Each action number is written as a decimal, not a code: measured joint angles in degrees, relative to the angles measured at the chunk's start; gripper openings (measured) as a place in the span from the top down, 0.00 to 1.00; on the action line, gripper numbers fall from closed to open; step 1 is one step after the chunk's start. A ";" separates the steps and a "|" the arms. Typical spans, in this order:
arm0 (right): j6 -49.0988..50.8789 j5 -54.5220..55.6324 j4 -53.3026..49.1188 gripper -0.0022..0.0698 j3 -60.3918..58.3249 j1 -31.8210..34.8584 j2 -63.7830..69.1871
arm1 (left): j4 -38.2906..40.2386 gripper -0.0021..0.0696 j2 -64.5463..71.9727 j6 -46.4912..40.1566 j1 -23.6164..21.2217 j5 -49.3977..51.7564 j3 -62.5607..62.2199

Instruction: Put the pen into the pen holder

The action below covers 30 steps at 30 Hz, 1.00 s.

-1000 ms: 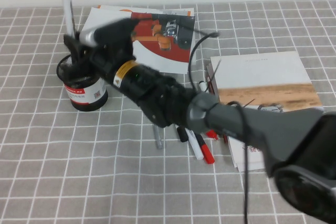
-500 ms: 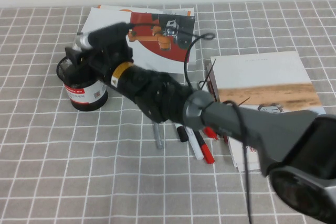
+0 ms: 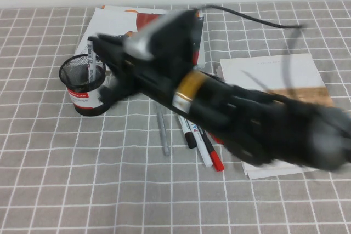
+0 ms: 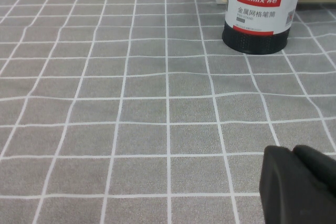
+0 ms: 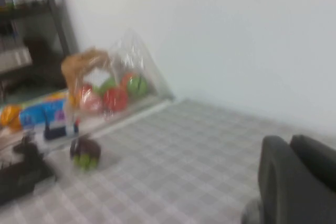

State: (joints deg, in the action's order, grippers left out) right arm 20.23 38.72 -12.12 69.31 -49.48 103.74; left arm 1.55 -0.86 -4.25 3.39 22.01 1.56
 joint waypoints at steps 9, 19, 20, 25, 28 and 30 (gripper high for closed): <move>-0.73 -27.36 -0.11 0.99 -16.52 0.00 -24.84 | 0.00 0.98 0.00 0.00 0.00 0.00 0.00; -1.84 -37.38 -2.03 0.99 -31.09 0.10 -40.10 | 0.00 0.98 0.00 0.00 0.00 0.00 0.00; -1.84 -37.38 -2.13 0.99 -32.87 0.34 -41.55 | 0.00 0.98 0.00 0.00 0.00 0.00 0.00; -1.84 -38.72 -2.13 0.99 -40.02 0.62 -49.47 | 0.00 0.98 0.00 0.00 0.00 0.00 0.00; -1.84 -40.24 -2.75 0.99 -43.88 4.15 -55.65 | 0.00 0.98 0.00 0.00 0.00 0.00 0.00; -1.84 -40.23 -4.47 0.99 -46.87 8.07 -59.97 | 0.00 0.98 0.00 0.00 0.00 0.00 0.00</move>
State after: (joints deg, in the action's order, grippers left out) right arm 18.39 -1.51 -16.59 22.44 -41.41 43.77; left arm 1.55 -0.86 -4.25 3.39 22.01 1.56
